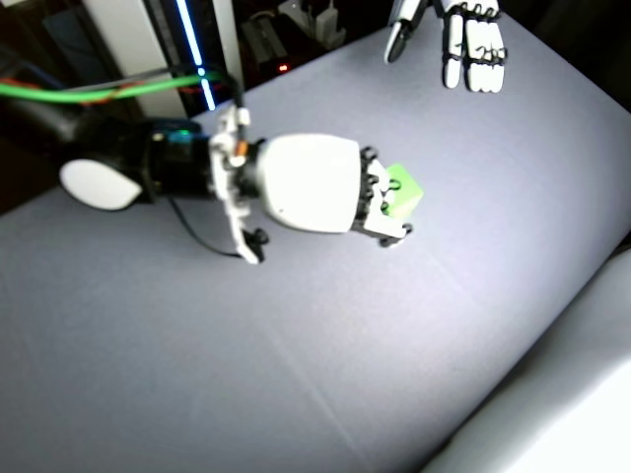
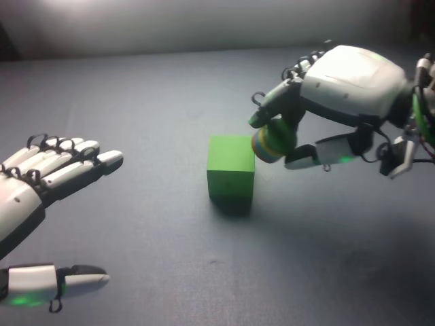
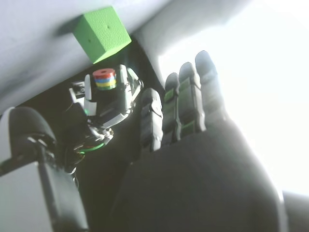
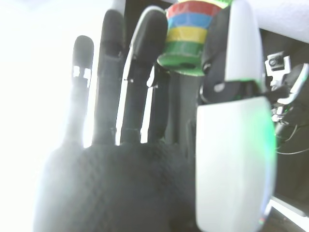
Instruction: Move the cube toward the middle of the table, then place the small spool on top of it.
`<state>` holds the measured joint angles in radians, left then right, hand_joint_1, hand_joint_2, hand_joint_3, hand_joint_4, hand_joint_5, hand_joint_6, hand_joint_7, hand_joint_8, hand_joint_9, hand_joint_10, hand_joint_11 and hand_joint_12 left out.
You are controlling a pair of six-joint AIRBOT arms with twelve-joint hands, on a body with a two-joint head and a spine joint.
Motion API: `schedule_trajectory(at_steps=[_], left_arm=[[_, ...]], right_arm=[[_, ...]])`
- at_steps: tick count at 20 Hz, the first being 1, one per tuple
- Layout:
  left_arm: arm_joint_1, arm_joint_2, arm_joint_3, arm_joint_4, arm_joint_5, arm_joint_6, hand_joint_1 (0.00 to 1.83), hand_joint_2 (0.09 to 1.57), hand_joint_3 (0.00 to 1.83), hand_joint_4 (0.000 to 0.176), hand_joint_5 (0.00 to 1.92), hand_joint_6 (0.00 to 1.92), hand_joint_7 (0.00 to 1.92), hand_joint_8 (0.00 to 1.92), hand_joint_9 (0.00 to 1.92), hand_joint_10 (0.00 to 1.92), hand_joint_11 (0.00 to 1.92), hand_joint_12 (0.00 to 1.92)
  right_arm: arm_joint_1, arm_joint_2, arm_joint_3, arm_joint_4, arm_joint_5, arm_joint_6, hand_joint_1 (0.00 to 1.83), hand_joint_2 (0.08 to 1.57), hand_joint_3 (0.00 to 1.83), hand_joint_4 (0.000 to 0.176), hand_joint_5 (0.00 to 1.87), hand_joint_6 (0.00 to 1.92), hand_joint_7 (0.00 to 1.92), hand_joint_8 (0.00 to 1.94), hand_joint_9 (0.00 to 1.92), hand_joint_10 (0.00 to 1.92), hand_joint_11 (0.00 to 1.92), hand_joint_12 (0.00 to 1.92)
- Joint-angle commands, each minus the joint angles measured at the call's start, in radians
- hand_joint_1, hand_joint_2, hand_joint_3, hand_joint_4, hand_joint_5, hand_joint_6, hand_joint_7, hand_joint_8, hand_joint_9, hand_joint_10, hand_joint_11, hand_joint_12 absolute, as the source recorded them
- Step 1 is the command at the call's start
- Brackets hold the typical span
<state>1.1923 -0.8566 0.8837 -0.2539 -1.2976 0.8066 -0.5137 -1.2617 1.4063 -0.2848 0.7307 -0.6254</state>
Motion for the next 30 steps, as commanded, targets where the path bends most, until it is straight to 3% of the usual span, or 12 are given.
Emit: schedule_trajectory(at_steps=[1, 6, 11, 12, 13, 16, 19, 22, 24, 26, 29, 30], left_arm=[[0.008, 0.001, -0.002, -0.014, -0.139, -0.007, 0.73, 0.91, 0.00, 0.175, 0.17, 0.00, 0.12, 0.00, 0.12, 0.00, 0.00, 0.32], [0.109, 0.002, -0.029, -0.096, -0.214, -0.014, 0.71, 0.91, 0.00, 0.138, 0.20, 0.00, 0.14, 0.00, 0.16, 0.00, 0.00, 0.48], [0.141, 0.004, -0.037, -0.131, -0.252, -0.018, 0.75, 0.93, 0.00, 0.131, 0.21, 0.00, 0.14, 0.00, 0.17, 0.00, 0.00, 0.65], [0.141, 0.004, -0.037, -0.131, -0.253, -0.018, 0.74, 0.93, 0.00, 0.137, 0.21, 0.00, 0.13, 0.00, 0.17, 0.00, 0.00, 0.63], [0.141, 0.004, -0.037, -0.131, -0.255, -0.018, 0.76, 0.92, 0.00, 0.151, 0.22, 0.00, 0.13, 0.00, 0.16, 0.00, 0.00, 0.61], [0.141, 0.004, -0.037, -0.131, -0.258, -0.020, 0.76, 0.91, 0.00, 0.155, 0.22, 0.00, 0.14, 0.00, 0.17, 0.00, 0.00, 0.64], [0.141, 0.004, -0.037, -0.131, -0.258, -0.022, 0.75, 0.92, 0.00, 0.155, 0.21, 0.00, 0.13, 0.00, 0.16, 0.00, 0.00, 0.62], [0.141, 0.004, -0.036, -0.131, -0.259, -0.025, 0.75, 0.92, 0.00, 0.143, 0.22, 0.00, 0.14, 0.00, 0.17, 0.00, 0.00, 0.66], [0.141, 0.004, -0.036, -0.131, -0.261, -0.026, 0.76, 0.91, 0.00, 0.144, 0.22, 0.00, 0.15, 0.00, 0.17, 0.00, 0.00, 0.65], [0.141, 0.004, -0.036, -0.131, -0.262, -0.029, 0.75, 0.92, 0.00, 0.133, 0.22, 0.00, 0.14, 0.00, 0.17, 0.00, 0.00, 0.67], [0.141, 0.004, -0.035, -0.131, -0.263, -0.032, 0.75, 0.92, 0.00, 0.131, 0.22, 0.00, 0.14, 0.00, 0.17, 0.00, 0.00, 0.67], [0.141, 0.004, -0.034, -0.131, -0.263, -0.033, 0.75, 0.93, 0.00, 0.132, 0.21, 0.00, 0.14, 0.00, 0.15, 0.00, 0.00, 0.60]], right_arm=[[0.019, -0.003, 0.008, 0.025, 0.106, 0.004, 1.26, 1.03, 0.00, 0.000, 1.08, 0.80, 1.33, 0.39, 1.28, 0.01, 0.66, 1.00], [0.053, -0.049, 0.038, -0.001, 0.062, 0.004, 1.29, 0.98, 0.00, 0.000, 1.27, 0.39, 1.41, 0.32, 1.39, 0.02, 0.83, 1.14], [0.092, -0.079, 0.057, -0.045, 0.016, 0.004, 1.28, 1.00, 0.00, 0.000, 1.42, 0.04, 1.22, 0.75, 1.42, 0.04, 0.83, 1.31], [0.101, -0.087, 0.063, -0.059, 0.004, 0.004, 1.29, 1.00, 0.07, 0.000, 1.38, 0.01, 1.09, 1.06, 1.06, 0.87, 0.83, 1.56], [0.110, -0.098, 0.070, -0.075, -0.010, 0.004, 1.28, 1.03, 0.00, 0.000, 1.40, 0.01, 1.08, 1.05, 0.95, 1.04, 0.69, 1.55], [0.117, -0.107, 0.077, -0.089, -0.029, 0.004, 1.28, 1.06, 0.00, 0.000, 1.40, 0.01, 1.01, 1.17, 0.83, 1.21, 0.56, 1.70], [0.117, -0.111, 0.082, -0.091, -0.044, 0.004, 1.29, 1.02, 0.00, 0.000, 1.40, 0.01, 1.14, 0.94, 1.01, 1.01, 0.72, 1.60], [0.117, -0.122, 0.090, -0.099, -0.060, 0.004, 1.27, 1.05, 0.00, 0.000, 1.36, 0.04, 1.06, 1.10, 0.94, 1.42, 0.75, 1.83], [0.117, -0.131, 0.095, -0.105, -0.072, 0.004, 1.29, 1.01, 0.00, 0.000, 1.38, 0.06, 1.21, 0.77, 1.04, 0.86, 0.76, 1.41], [0.117, -0.138, 0.101, -0.106, -0.078, 0.004, 1.30, 1.02, 0.00, 0.000, 1.36, 0.05, 1.19, 0.86, 1.10, 0.97, 0.88, 1.54], [0.117, -0.145, 0.107, -0.106, -0.086, 0.004, 1.27, 1.02, 0.00, 0.000, 1.32, 0.34, 1.14, 0.75, 1.04, 0.48, 0.62, 1.28], [0.117, -0.145, 0.108, -0.106, -0.087, 0.004, 1.26, 1.04, 0.00, 0.000, 1.23, 0.40, 1.13, 0.87, 1.08, 0.54, 0.65, 1.47]])
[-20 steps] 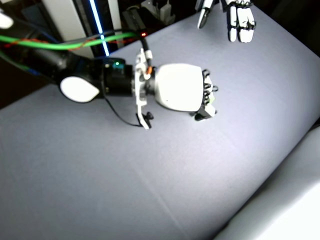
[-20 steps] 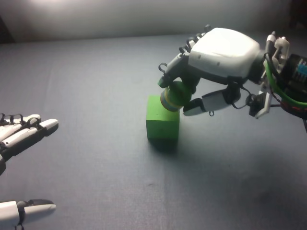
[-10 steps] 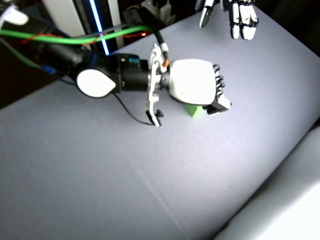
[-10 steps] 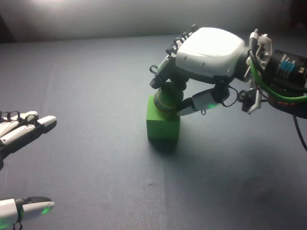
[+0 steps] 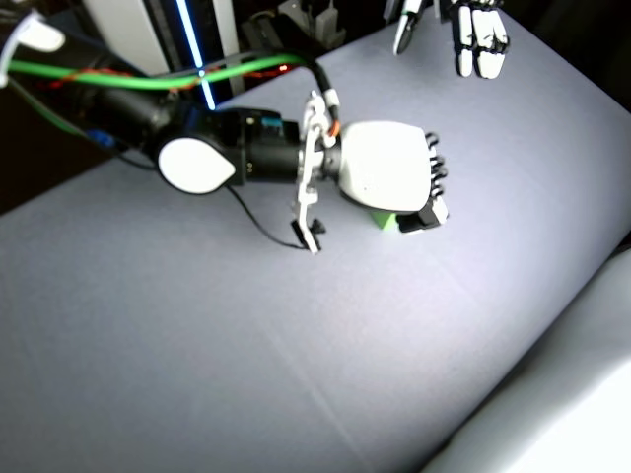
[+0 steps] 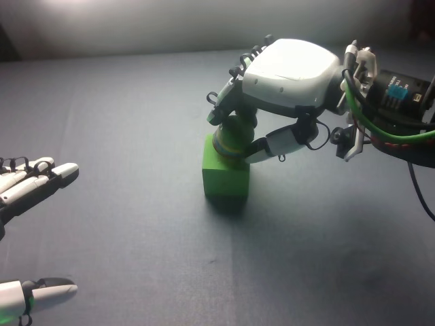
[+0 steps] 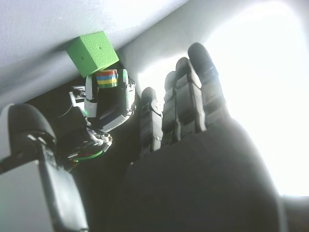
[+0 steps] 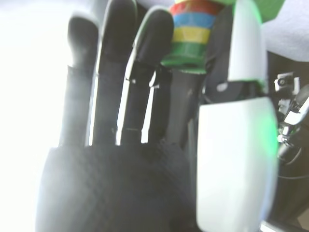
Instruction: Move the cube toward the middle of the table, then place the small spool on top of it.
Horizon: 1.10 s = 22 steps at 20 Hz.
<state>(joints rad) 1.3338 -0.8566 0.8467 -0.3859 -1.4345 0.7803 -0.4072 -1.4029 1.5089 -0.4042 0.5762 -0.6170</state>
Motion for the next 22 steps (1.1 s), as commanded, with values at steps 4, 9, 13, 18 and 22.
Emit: schedule_trajectory(at_steps=[4, 9, 13, 18, 22], left_arm=[[-0.001, 0.003, 0.002, -0.001, -0.128, -0.008, 0.74, 0.93, 0.00, 0.139, 0.21, 0.00, 0.13, 0.00, 0.15, 0.00, 0.00, 0.60], [-0.001, 0.002, 0.002, -0.002, -0.130, -0.009, 0.75, 0.93, 0.00, 0.137, 0.22, 0.00, 0.14, 0.00, 0.16, 0.00, 0.00, 0.64], [-0.001, -0.001, 0.004, -0.005, -0.130, -0.012, 0.76, 0.93, 0.00, 0.136, 0.22, 0.00, 0.13, 0.00, 0.14, 0.00, 0.00, 0.55], [-0.001, -0.001, 0.003, -0.007, -0.133, -0.014, 0.75, 0.93, 0.00, 0.135, 0.22, 0.00, 0.13, 0.00, 0.15, 0.00, 0.00, 0.61], [-0.001, -0.001, 0.003, -0.007, -0.136, -0.015, 0.75, 0.92, 0.00, 0.121, 0.22, 0.00, 0.13, 0.00, 0.15, 0.00, 0.00, 0.58]], right_arm=[[0.010, -0.004, 0.005, 0.014, 0.067, -0.006, 1.34, 1.06, 0.00, 0.000, 0.89, 0.31, 1.08, 0.86, 1.01, 0.20, 0.51, 1.25], [0.010, -0.004, 0.005, 0.014, 0.067, -0.006, 1.08, 0.98, 0.00, 0.000, 0.80, 0.00, 0.90, 0.00, 0.90, 0.01, 0.42, 1.05], [0.010, -0.004, 0.004, 0.014, 0.067, -0.006, 1.06, 0.99, 0.00, 0.012, 0.78, 0.00, 0.89, 0.00, 0.88, 0.00, 0.39, 0.98], [0.010, -0.004, 0.001, 0.021, 0.067, -0.006, 1.03, 0.93, 0.00, 0.124, 0.52, 0.00, 0.54, 0.00, 0.61, 0.00, 0.05, 1.22], [0.010, -0.004, 0.002, 0.021, 0.067, -0.006, 1.01, 0.90, 0.00, 0.123, 0.39, 0.00, 0.48, 0.00, 0.57, 0.00, 0.09, 1.19]])
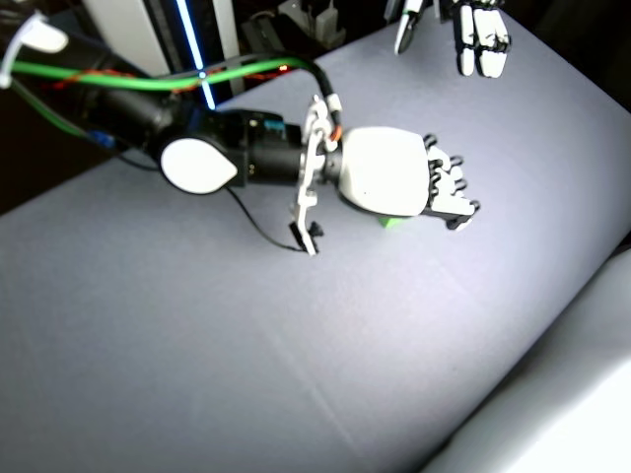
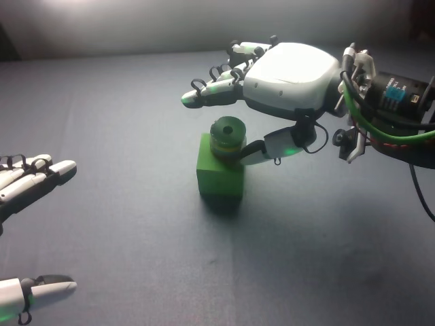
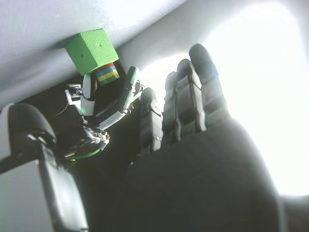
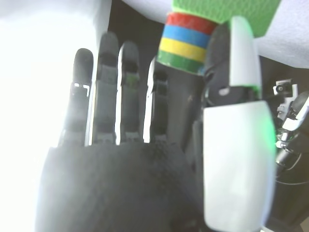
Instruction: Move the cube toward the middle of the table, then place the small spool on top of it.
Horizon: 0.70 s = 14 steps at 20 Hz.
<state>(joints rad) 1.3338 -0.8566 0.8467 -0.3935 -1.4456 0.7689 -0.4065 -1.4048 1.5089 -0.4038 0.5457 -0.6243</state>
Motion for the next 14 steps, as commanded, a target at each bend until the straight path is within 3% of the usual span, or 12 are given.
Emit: schedule_trajectory(at_steps=[1, 3, 4, 5, 6, 7, 8, 9, 12, 13, 14], left_arm=[[-0.001, -0.001, 0.003, 0.000, -0.125, -0.004, 0.76, 0.92, 0.00, 0.124, 0.23, 0.00, 0.14, 0.00, 0.15, 0.00, 0.00, 0.59], [-0.001, -0.002, 0.004, -0.001, -0.127, -0.005, 0.75, 0.92, 0.00, 0.129, 0.22, 0.00, 0.13, 0.00, 0.14, 0.00, 0.00, 0.56], [-0.001, -0.002, 0.004, -0.002, -0.127, -0.005, 0.75, 0.93, 0.00, 0.129, 0.22, 0.00, 0.13, 0.00, 0.14, 0.00, 0.00, 0.54], [-0.001, -0.003, 0.004, -0.003, -0.128, -0.005, 0.75, 0.93, 0.00, 0.124, 0.22, 0.00, 0.13, 0.00, 0.15, 0.00, 0.00, 0.59], [-0.001, -0.003, 0.004, -0.005, -0.128, -0.005, 0.75, 0.93, 0.00, 0.124, 0.22, 0.00, 0.13, 0.00, 0.15, 0.00, 0.00, 0.59], [-0.001, -0.003, 0.003, -0.006, -0.129, -0.005, 0.76, 0.93, 0.00, 0.142, 0.22, 0.00, 0.13, 0.00, 0.14, 0.00, 0.00, 0.56], [-0.001, -0.002, 0.003, -0.006, -0.130, -0.005, 0.77, 0.93, 0.00, 0.148, 0.22, 0.00, 0.13, 0.00, 0.14, 0.00, 0.00, 0.56], [-0.001, -0.002, 0.003, -0.007, -0.132, -0.006, 0.78, 0.93, 0.00, 0.146, 0.21, 0.00, 0.13, 0.00, 0.14, 0.00, 0.00, 0.56], [0.003, -0.003, 0.001, -0.013, -0.138, -0.006, 0.79, 0.93, 0.00, 0.149, 0.20, 0.00, 0.11, 0.00, 0.12, 0.01, 0.00, 0.49], [0.005, -0.003, 0.001, -0.014, -0.139, -0.007, 0.77, 0.92, 0.00, 0.144, 0.22, 0.00, 0.14, 0.00, 0.14, 0.00, 0.00, 0.56], [0.005, -0.003, 0.001, -0.014, -0.140, -0.008, 0.77, 0.93, 0.00, 0.126, 0.23, 0.00, 0.15, 0.00, 0.15, 0.00, 0.00, 0.60]], right_arm=[[0.010, -0.002, 0.002, 0.020, 0.098, 0.002, 1.00, 0.89, 0.00, 0.116, 0.32, 0.00, 0.45, 0.00, 0.51, 0.00, 0.05, 1.15], [0.010, -0.002, -0.001, 0.025, 0.098, 0.002, 0.95, 0.88, 0.00, 0.121, 0.24, 0.00, 0.36, 0.00, 0.43, 0.00, 0.01, 1.13], [0.010, -0.002, -0.006, 0.030, 0.105, 0.002, 0.83, 0.86, 0.00, 0.153, 0.07, 0.00, 0.16, 0.00, 0.26, 0.00, 0.00, 0.95], [0.010, -0.001, -0.008, 0.034, 0.111, 0.002, 0.74, 0.83, 0.00, 0.171, 0.01, 0.00, 0.04, 0.00, 0.18, 0.00, 0.00, 0.86], [0.010, 0.000, -0.014, 0.045, 0.129, 0.002, 0.74, 0.83, 0.00, 0.171, 0.01, 0.00, 0.04, 0.00, 0.18, 0.00, 0.00, 0.86], [0.010, 0.005, -0.019, 0.054, 0.143, 0.002, 0.68, 0.79, 0.00, 0.175, 0.00, 0.00, 0.01, 0.00, 0.03, 0.00, 0.00, 0.54], [0.010, 0.019, -0.030, 0.064, 0.162, 0.002, 0.66, 0.79, 0.00, 0.176, 0.00, 0.00, 0.00, 0.00, 0.01, 0.00, 0.00, 0.21], [0.010, 0.037, -0.045, 0.070, 0.186, 0.002, 0.67, 0.79, 0.00, 0.176, 0.00, 0.00, 0.00, 0.00, 0.00, 0.00, 0.00, 0.04], [0.009, 0.071, -0.070, 0.077, 0.218, 0.002, 0.77, 0.85, 0.02, 0.176, 0.00, 0.00, 0.00, 0.00, 0.00, 0.00, 0.00, 0.00], [0.009, 0.071, -0.069, 0.077, 0.219, 0.002, 0.77, 0.90, 0.01, 0.176, 0.00, 0.00, 0.00, 0.00, 0.00, 0.00, 0.00, 0.00], [0.009, 0.071, -0.068, 0.077, 0.219, 0.000, 0.79, 0.89, 0.01, 0.176, 0.00, 0.00, 0.00, 0.00, 0.00, 0.00, 0.00, 0.00]])
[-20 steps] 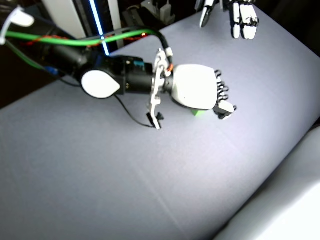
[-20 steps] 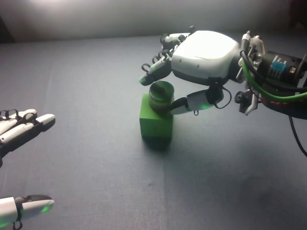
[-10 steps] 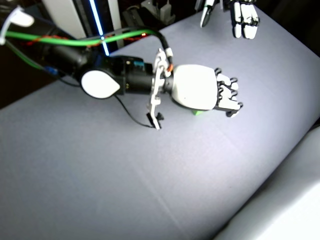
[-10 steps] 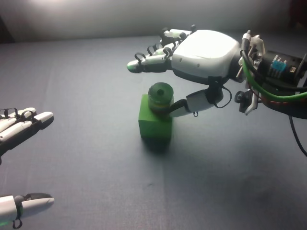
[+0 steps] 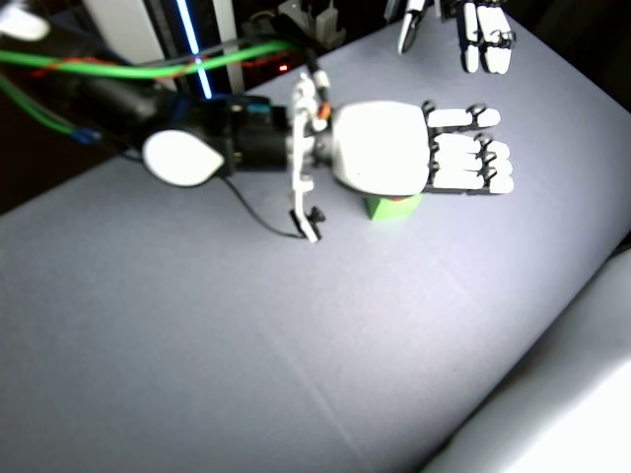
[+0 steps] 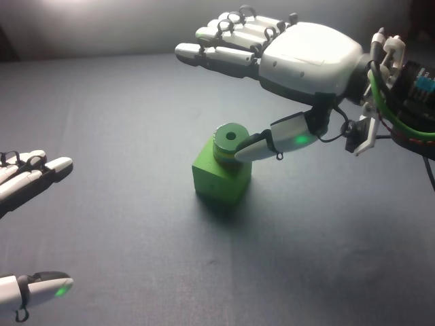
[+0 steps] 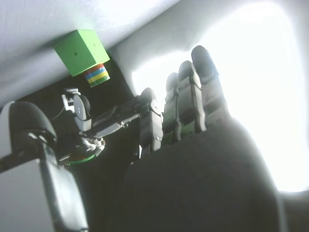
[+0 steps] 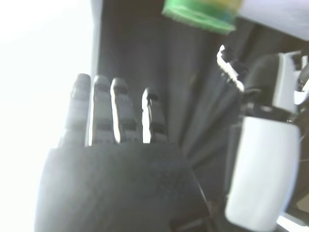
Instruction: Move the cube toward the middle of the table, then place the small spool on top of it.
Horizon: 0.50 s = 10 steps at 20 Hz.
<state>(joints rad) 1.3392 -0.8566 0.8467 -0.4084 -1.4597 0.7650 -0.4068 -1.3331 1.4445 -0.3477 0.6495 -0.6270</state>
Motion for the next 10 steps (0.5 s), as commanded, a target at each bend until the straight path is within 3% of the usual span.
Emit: schedule_trajectory(at_steps=[1, 2, 3, 4, 7, 8, 9, 10], left_arm=[[0.000, -0.002, 0.001, 0.001, -0.129, -0.004, 0.79, 0.93, 0.00, 0.121, 0.23, 0.00, 0.14, 0.00, 0.13, 0.00, 0.00, 0.54], [0.000, -0.002, 0.002, 0.001, -0.133, -0.004, 0.80, 0.94, 0.00, 0.110, 0.23, 0.00, 0.12, 0.00, 0.10, 0.00, 0.00, 0.47], [-0.001, -0.002, 0.003, -0.001, -0.139, -0.004, 0.80, 0.94, 0.00, 0.110, 0.23, 0.00, 0.12, 0.00, 0.10, 0.00, 0.00, 0.47], [-0.001, -0.001, 0.005, -0.005, -0.149, -0.007, 0.75, 0.93, 0.00, 0.126, 0.20, 0.00, 0.12, 0.00, 0.12, 0.01, 0.00, 0.47], [-0.001, 0.001, 0.005, -0.011, -0.178, -0.009, 0.74, 0.94, 0.00, 0.119, 0.17, 0.00, 0.12, 0.00, 0.15, 0.02, 0.00, 0.47], [-0.001, 0.003, 0.006, -0.011, -0.188, -0.009, 0.73, 0.94, 0.00, 0.130, 0.13, 0.00, 0.13, 0.01, 0.15, 0.01, 0.00, 0.43], [-0.001, 0.006, 0.005, -0.011, -0.203, -0.009, 0.73, 0.94, 0.00, 0.130, 0.13, 0.00, 0.13, 0.01, 0.15, 0.01, 0.00, 0.43], [-0.002, 0.010, 0.004, -0.011, -0.219, -0.010, 0.74, 0.93, 0.00, 0.155, 0.13, 0.00, 0.14, 0.00, 0.15, 0.00, 0.00, 0.52]], right_arm=[[0.010, -0.001, -0.006, 0.021, 0.118, 0.002, 0.78, 0.88, 0.00, 0.176, 0.00, 0.00, 0.00, 0.00, 0.00, 0.00, 0.00, 0.00], [0.010, 0.006, -0.012, 0.021, 0.126, 0.002, 0.76, 0.87, 0.00, 0.176, 0.00, 0.00, 0.00, 0.00, 0.00, 0.00, 0.00, 0.00], [0.010, 0.017, -0.022, 0.021, 0.140, 0.002, 0.76, 0.87, 0.00, 0.176, 0.00, 0.00, 0.00, 0.00, 0.00, 0.00, 0.00, 0.00], [0.010, 0.038, -0.036, 0.025, 0.157, 0.002, 0.73, 0.85, 0.00, 0.176, 0.00, 0.00, 0.00, 0.00, 0.00, 0.00, 0.00, 0.00], [0.002, 0.118, -0.083, 0.035, 0.214, 0.002, 0.62, 0.86, 0.00, 0.176, 0.00, 0.00, 0.00, 0.00, 0.00, 0.00, 0.00, 0.00], [-0.014, 0.141, -0.099, 0.050, 0.244, 0.001, 0.56, 0.84, 0.00, 0.176, 0.00, 0.00, 0.00, 0.00, 0.00, 0.00, 0.00, 0.00], [-0.046, 0.176, -0.122, 0.082, 0.296, -0.004, 0.56, 0.84, 0.00, 0.176, 0.00, 0.00, 0.00, 0.00, 0.00, 0.00, 0.00, 0.00], [-0.085, 0.217, -0.150, 0.117, 0.353, -0.013, 0.61, 0.80, 0.00, 0.176, 0.00, 0.00, 0.00, 0.00, 0.00, 0.00, 0.00, 0.00]])
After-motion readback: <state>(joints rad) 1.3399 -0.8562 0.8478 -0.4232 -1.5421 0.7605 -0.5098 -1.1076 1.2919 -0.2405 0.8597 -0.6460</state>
